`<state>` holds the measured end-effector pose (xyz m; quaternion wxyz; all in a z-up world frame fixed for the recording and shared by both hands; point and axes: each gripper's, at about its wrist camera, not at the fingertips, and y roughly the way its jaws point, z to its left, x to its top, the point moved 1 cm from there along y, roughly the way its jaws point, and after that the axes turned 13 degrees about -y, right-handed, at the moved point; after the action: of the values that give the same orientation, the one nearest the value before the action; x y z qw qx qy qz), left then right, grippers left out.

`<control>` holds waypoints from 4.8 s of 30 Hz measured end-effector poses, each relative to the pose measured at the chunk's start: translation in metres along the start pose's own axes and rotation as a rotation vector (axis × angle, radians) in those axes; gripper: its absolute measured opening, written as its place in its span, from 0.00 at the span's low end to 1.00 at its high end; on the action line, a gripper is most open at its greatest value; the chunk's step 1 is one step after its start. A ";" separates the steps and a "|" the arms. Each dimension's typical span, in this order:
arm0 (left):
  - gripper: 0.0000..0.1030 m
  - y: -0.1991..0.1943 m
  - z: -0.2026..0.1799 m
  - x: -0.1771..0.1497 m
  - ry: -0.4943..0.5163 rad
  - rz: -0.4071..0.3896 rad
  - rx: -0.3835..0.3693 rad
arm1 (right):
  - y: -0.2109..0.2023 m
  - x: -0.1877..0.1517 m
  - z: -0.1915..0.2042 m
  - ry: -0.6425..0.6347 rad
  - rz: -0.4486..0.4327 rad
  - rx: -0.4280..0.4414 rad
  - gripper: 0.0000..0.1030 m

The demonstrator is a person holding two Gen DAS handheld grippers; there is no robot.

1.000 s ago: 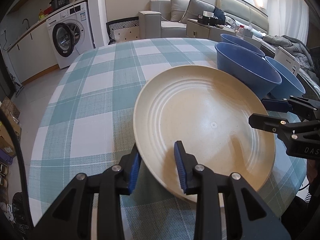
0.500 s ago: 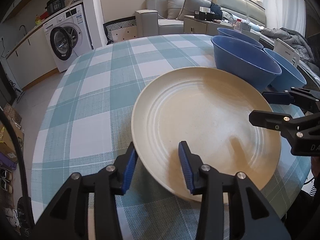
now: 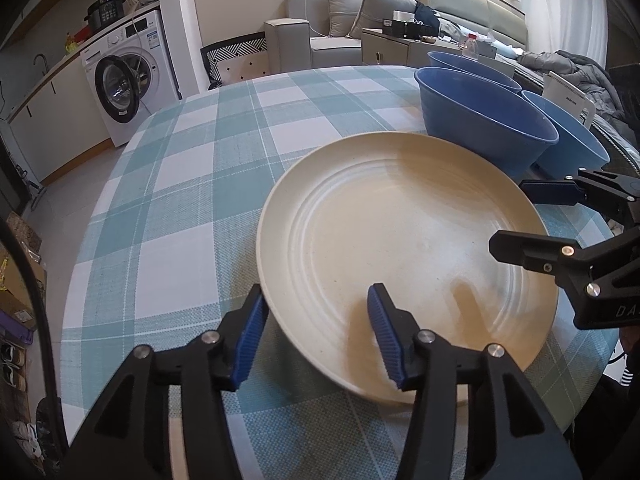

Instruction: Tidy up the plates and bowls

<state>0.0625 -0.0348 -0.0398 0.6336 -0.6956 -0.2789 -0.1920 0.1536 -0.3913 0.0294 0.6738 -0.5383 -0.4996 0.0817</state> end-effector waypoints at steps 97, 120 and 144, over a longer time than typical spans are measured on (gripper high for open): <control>1.00 -0.011 -0.099 0.126 -0.031 -0.133 -0.197 | -0.158 -0.023 -0.194 0.314 -0.219 -0.193 0.99; 1.00 0.020 -0.137 0.162 0.009 -0.093 -0.195 | -0.138 -0.015 -0.246 0.363 -0.162 -0.237 0.99; 1.00 0.060 -0.157 0.194 0.027 -0.035 -0.186 | -0.098 0.001 -0.281 0.380 -0.098 -0.231 0.99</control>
<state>0.2633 -0.1645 0.0536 0.5666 -0.7438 -0.2635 -0.2375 0.3264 -0.6115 0.1311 0.6928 -0.5926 -0.3954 -0.1116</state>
